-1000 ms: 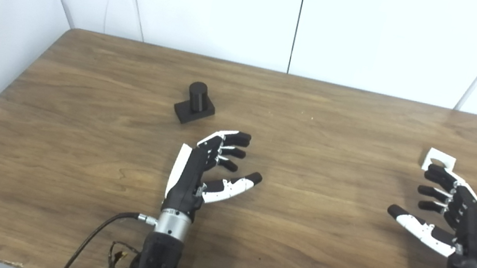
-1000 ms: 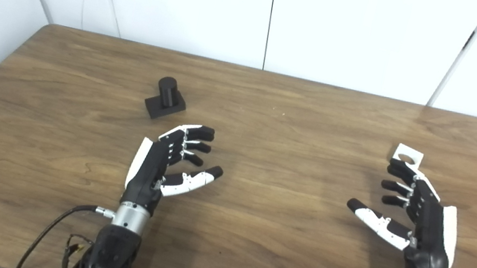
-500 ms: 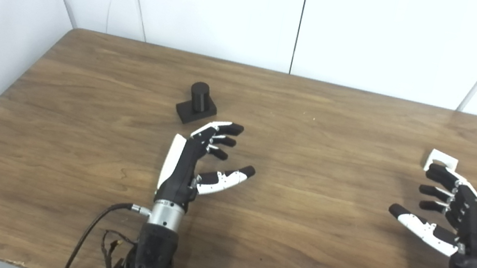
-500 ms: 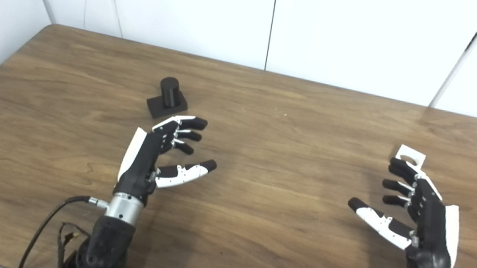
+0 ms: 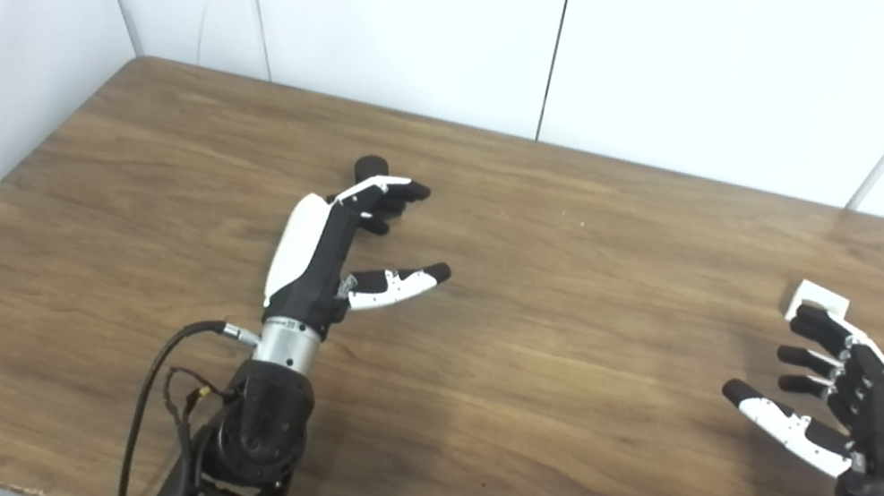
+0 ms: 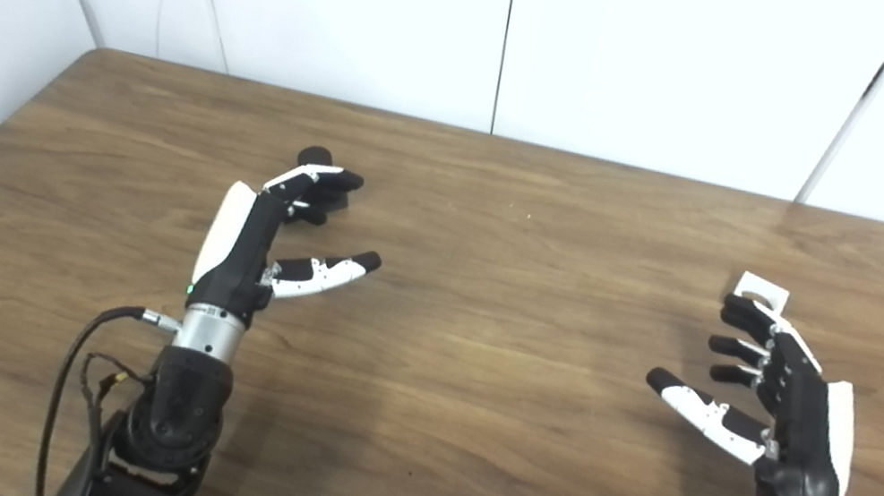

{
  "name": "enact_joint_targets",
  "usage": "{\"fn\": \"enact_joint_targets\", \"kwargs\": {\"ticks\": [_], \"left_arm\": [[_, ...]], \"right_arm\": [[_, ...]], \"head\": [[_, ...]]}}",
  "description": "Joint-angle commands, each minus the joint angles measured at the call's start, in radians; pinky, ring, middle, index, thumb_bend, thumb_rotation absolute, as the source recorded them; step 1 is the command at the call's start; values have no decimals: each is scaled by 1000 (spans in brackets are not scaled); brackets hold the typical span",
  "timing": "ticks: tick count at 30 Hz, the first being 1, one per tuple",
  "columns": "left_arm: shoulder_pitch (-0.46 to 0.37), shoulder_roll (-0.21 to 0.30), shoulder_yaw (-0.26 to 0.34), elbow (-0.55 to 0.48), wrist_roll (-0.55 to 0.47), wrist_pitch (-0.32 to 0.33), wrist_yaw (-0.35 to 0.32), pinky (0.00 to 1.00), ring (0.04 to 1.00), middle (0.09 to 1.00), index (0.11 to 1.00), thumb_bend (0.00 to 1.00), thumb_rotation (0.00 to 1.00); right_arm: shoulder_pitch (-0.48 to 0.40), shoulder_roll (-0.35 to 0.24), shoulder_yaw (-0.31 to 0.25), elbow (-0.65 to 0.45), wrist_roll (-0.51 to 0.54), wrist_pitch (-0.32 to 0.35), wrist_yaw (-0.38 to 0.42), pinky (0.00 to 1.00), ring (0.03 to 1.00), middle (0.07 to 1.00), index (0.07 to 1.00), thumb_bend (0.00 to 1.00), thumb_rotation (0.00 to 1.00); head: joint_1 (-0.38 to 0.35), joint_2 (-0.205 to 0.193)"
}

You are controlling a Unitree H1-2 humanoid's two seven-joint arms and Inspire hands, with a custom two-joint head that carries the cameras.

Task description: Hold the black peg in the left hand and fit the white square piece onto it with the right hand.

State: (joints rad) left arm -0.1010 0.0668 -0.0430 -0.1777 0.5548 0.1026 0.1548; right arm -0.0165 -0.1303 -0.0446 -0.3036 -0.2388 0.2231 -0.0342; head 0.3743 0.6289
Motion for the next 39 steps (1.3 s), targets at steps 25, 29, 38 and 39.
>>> {"fn": "enact_joint_targets", "kwargs": {"ticks": [25, 29, 38, 39], "left_arm": [[-209, 132, 0, -13, 241, 207, -61, 979, 999, 978, 744, 766, 329], [-236, 160, -14, 6, 284, 259, -96, 999, 1000, 998, 762, 797, 383], [-290, 205, -34, 91, 338, 334, -122, 1000, 1000, 1000, 769, 842, 385], [-296, 211, -38, 103, 349, 341, -124, 1000, 1000, 1000, 769, 844, 387]], "right_arm": [[-39, -4, -1, -37, -2, -14, 3, 565, 673, 759, 742, 655, 0], [-37, -3, 1, -44, -10, -7, 3, 559, 669, 757, 739, 656, 0], [-34, 1, -2, -45, 3, -4, 5, 578, 683, 766, 747, 645, 0], [-34, 0, -1, -44, 2, -6, 5, 578, 683, 766, 747, 646, 0]], "head": [[-5, 2], [-6, 2], [-6, 5], [-8, 5]]}}
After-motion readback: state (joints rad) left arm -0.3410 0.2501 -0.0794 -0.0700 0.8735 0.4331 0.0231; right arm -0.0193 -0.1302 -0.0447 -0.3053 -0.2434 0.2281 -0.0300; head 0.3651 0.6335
